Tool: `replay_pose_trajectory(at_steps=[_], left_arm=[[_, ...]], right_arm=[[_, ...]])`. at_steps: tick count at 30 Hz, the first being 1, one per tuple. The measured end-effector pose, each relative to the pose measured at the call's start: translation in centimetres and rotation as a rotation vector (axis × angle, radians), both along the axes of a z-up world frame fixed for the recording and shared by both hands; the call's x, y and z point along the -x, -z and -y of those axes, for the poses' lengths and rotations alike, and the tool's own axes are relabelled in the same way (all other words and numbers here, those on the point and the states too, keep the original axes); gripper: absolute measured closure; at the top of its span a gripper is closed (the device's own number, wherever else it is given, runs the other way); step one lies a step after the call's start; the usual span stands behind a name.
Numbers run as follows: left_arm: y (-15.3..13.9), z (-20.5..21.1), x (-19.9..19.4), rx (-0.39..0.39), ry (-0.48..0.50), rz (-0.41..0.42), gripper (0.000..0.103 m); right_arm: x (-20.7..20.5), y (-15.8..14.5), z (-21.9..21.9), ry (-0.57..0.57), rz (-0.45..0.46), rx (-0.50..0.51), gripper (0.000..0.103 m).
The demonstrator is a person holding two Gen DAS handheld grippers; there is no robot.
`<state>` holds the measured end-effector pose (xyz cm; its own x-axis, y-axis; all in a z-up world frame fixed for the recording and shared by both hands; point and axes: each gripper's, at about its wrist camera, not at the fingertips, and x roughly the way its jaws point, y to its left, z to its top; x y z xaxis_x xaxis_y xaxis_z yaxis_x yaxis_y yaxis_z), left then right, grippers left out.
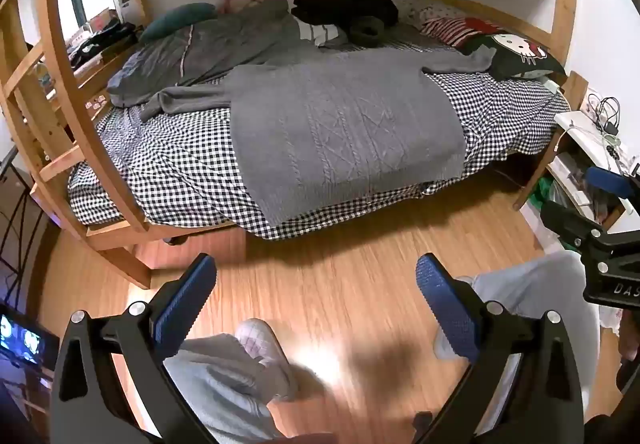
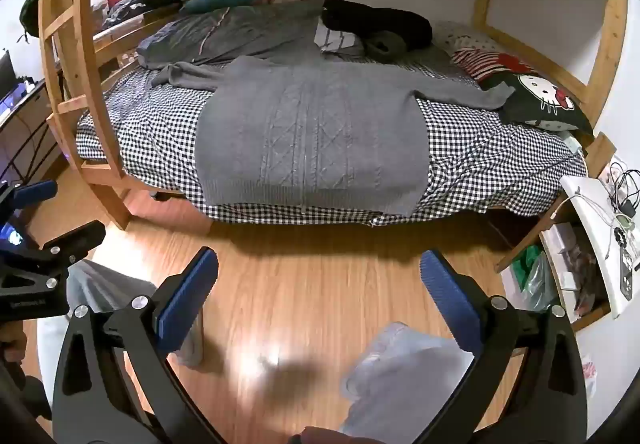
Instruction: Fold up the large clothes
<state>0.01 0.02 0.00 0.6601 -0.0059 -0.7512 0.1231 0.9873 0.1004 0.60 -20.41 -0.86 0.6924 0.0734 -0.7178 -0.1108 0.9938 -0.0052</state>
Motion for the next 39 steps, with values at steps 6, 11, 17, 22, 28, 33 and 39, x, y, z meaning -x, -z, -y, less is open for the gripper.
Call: replay_pose_trajectory(at_steps=[6,11,17,22,28,33,39], left_arm=[[-0.09,-0.05,0.06,-0.002,0.008,-0.006,0.004],[0.41,-0.12,-0.19,-0.01,0.008,-0.009,0.004],[0.44,-0.31,-0.34,-0.009,0.009,-0.009,0.004],[0.43,-0.16,-0.14,-0.013,0.008,-0.008,0.004],[0.53,-0.54,-0.25,-0.009,0.008,-0.013,0.004],[0.58,-0.32,-0.08,-0.008,0.006,-0.01,0.004],[0.55,-0.26,-0.03,-0.009,0.007,-0.012,0.004]], right_arm=[[-0.03,0.04,-0.02,0.0,-0.001,0.006,0.003],[-0.01,0.06,-0.09,-0.001,0.0,0.008,0.003],[-0.05,0.05,0.01,0.0,0.0,0.009,0.003],[-0.09,0.01,0.09,-0.001,-0.001,0.008,0.003],[0.13,0.18,-0.11,-0.006,-0.003,0.008,0.003],[0.06,0.39,-0.18,-0.007,-0.003,0.008,0.003],[-0.03,0.36,-0.22,-0.007,-0.005,0.01,0.003]])
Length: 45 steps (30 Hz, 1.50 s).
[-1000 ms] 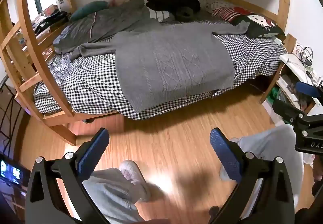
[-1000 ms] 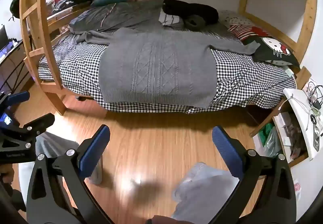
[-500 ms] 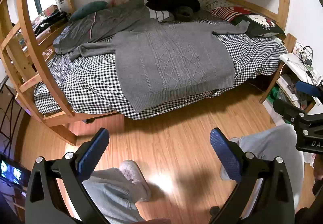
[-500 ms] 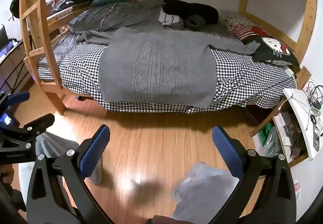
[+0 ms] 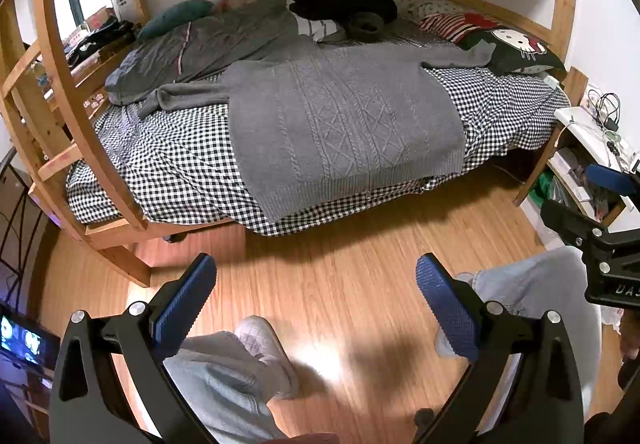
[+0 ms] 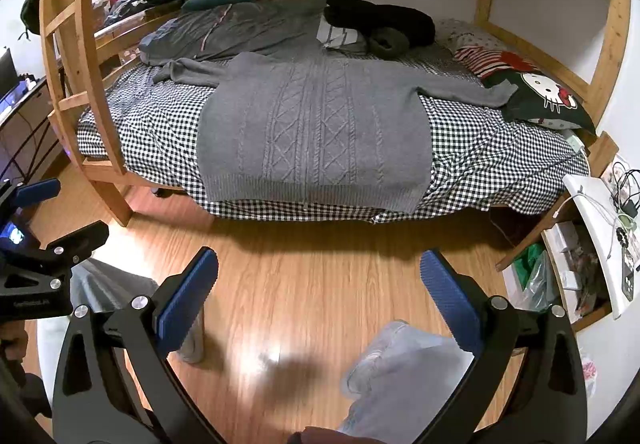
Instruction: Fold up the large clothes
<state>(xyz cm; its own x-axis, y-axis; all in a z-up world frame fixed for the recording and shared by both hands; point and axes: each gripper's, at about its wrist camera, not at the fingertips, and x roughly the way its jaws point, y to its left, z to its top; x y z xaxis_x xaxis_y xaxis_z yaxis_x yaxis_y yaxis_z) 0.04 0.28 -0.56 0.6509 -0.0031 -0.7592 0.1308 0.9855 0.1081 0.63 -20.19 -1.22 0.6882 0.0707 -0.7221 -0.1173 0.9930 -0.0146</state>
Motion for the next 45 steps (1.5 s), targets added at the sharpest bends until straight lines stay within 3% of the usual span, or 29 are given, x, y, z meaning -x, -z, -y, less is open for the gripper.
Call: replay_pose_trajectory(at_steps=[36,45], left_arm=[[0.1,0.2,-0.1,-0.008,0.007,-0.006,0.004],[2.7,-1.2,-4.1,0.042,-0.041,-0.078,0.004]], right_arm=[[0.0,0.3,-0.2,-0.009,-0.011,-0.001,0.003],[-2.9,2.0,0.2,-0.052,-0.006,-0.025,0.003]])
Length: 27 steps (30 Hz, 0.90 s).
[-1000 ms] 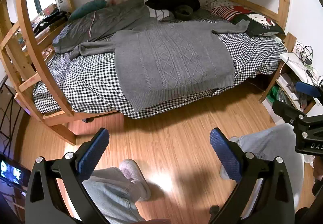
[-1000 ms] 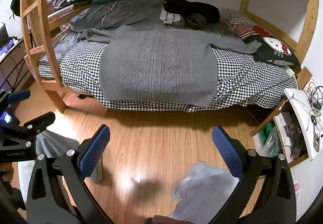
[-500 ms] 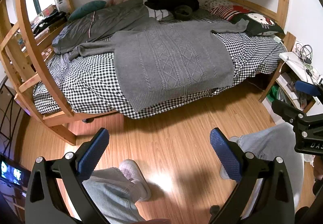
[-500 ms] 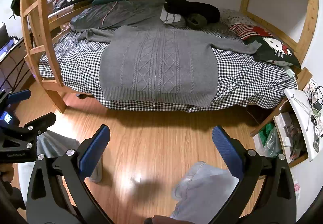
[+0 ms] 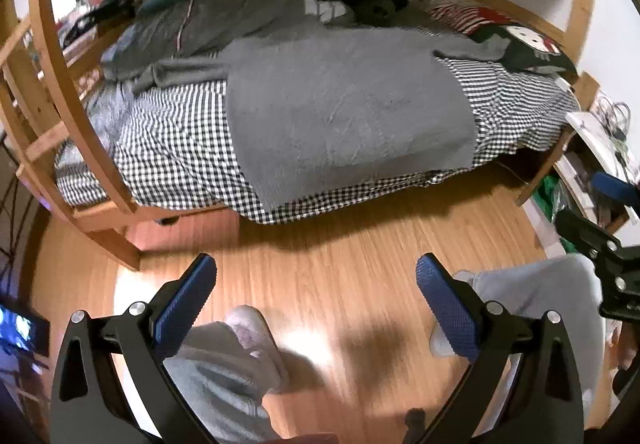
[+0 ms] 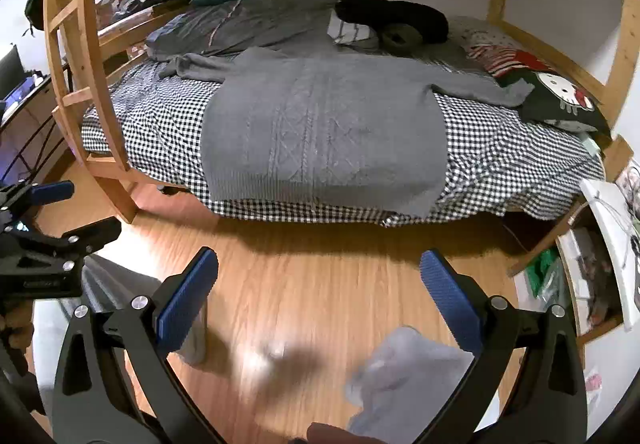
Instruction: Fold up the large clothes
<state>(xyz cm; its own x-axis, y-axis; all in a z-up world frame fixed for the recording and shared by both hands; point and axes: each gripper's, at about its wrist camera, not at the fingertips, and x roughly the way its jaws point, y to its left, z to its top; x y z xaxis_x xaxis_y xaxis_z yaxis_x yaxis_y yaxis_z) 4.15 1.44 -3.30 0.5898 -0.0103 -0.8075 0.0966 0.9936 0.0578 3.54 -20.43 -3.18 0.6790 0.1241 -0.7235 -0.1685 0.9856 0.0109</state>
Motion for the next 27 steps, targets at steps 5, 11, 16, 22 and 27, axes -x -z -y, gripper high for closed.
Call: replay_pose_trajectory(at_steps=[5,11,16,22,27], left_arm=[[0.9,-0.9,-4.2,0.014,-0.017,0.005,0.004],[0.5,-2.8,-10.0,0.059,-0.072,0.025,0.004],[-1.8,-4.7,-15.0,0.063,-0.148,0.053,0.004],[-3.7,-7.0,-20.0,0.038,-0.256,0.084,0.004],[-2.3,-9.1,-24.6,0.149,-0.301,0.028,0.004]], right_arm=[[-3.6,0.4,-0.4,-0.037,0.058,-0.02,0.003],[-8.5,-0.1,-1.5,-0.104,0.106,-0.016,0.003],[-13.2,-1.9,-1.8,-0.149,0.15,-0.047,0.003],[-18.0,-4.0,-1.2,-0.156,0.2,-0.052,0.003],[-19.8,-3.9,-1.1,-0.168,0.262,-0.02,0.003]])
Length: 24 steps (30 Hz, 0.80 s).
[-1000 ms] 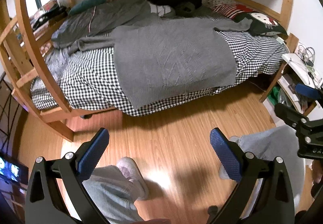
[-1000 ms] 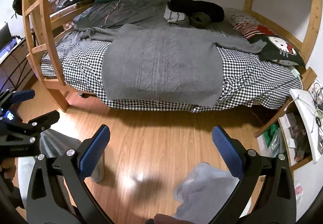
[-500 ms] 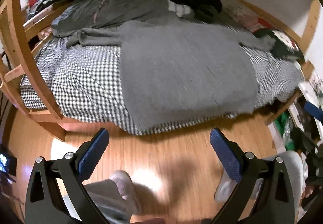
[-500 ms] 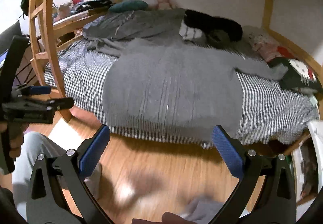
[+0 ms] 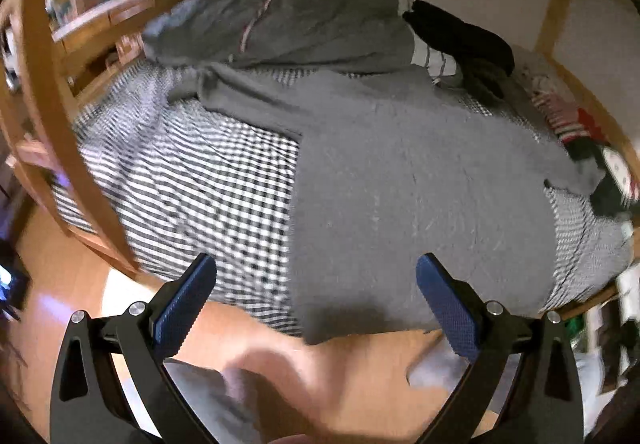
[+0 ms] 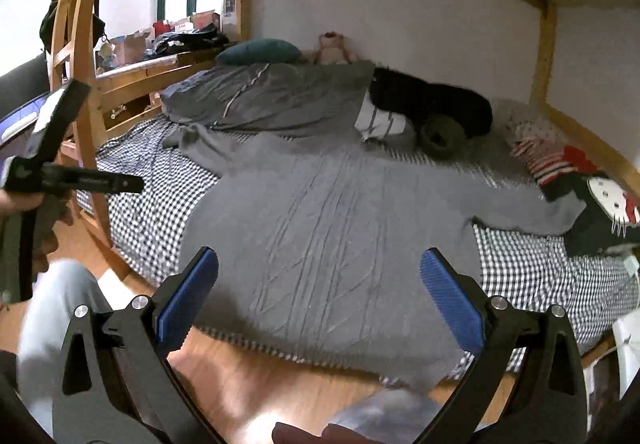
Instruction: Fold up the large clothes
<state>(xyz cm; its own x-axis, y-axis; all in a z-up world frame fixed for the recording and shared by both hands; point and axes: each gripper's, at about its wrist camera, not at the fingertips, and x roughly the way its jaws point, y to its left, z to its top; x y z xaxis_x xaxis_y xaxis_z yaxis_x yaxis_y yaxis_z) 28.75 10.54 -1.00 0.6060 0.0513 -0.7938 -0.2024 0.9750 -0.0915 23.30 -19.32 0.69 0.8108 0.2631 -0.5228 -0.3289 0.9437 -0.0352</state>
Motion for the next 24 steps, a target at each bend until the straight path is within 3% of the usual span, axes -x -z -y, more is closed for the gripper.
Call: replay_pose_trajectory(at_steps=[2,5,7,10,16,20,21,24], left_arm=[[1.3,-1.3,-2.0,0.104,-0.011,-0.025,0.004],[3.9,-4.3,-5.2,0.32,-0.032,-0.034,0.004],[5.9,-6.9,-7.5,0.399,-0.066,-0.015,0.004],[8.5,-11.1,-11.6,0.431,-0.129,0.005,0.004],[11.9,-20.9,-19.5,0.488,-0.233,0.042,0.004],[12.9,-28.2,-24.6,0.593,-0.288,0.11,0.004],[13.5,-30.5,-26.1,0.661,-0.31,0.129,0.004],[14.8,-34.7,-29.0,0.749,-0.385,0.122,0.004]], right_arm=[[-1.0,0.4,-0.3,-0.025,-0.006,-0.008,0.003],[-3.2,1.8,-1.2,-0.11,-0.053,-0.048,0.003],[-4.8,3.3,-2.4,-0.134,-0.052,-0.025,0.003],[-7.5,6.2,-5.2,-0.186,-0.052,0.038,0.003],[-13.8,11.4,-14.9,-0.327,-0.016,0.191,0.003],[-17.6,13.3,-23.0,-0.443,0.087,0.319,0.003],[-18.3,13.4,-24.6,-0.461,0.115,0.34,0.003],[-21.3,14.1,-29.4,-0.516,0.175,0.4,0.003]])
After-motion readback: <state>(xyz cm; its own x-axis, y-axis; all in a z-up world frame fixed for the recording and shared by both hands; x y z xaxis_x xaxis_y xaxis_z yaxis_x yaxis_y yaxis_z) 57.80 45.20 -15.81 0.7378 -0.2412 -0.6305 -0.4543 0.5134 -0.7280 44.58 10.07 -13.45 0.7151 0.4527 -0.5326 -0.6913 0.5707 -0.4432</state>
